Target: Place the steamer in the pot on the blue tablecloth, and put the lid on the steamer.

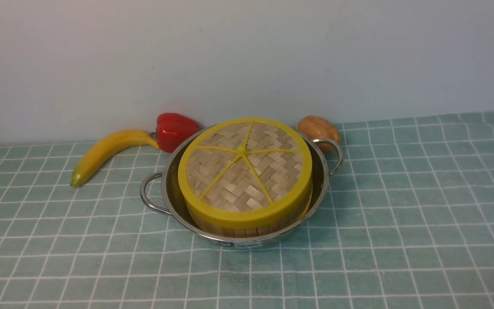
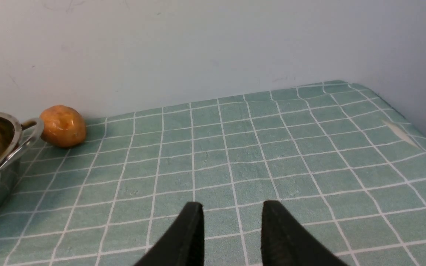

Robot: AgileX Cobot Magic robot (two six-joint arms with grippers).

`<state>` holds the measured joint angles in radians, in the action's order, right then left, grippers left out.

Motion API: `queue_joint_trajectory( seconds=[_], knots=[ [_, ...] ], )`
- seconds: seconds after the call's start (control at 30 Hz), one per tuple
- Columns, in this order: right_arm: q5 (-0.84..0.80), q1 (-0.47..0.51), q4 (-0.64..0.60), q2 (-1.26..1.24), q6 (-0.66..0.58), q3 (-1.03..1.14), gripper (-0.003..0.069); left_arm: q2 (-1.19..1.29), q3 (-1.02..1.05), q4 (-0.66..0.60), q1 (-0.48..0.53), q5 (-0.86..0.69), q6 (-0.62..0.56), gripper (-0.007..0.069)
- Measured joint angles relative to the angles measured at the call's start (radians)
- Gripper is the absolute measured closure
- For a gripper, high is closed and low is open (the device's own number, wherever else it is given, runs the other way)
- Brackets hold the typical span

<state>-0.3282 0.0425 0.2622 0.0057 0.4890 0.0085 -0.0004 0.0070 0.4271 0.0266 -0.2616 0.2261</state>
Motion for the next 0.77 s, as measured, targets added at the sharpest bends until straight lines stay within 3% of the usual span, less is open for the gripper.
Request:
queue_joint_trajectory(
  seconds=[0.77],
  knots=[
    [0.0,0.0,0.0,0.0,0.001,0.0,0.0419,0.0,0.0,0.0,0.0,0.0,0.0,0.0423]
  ],
)
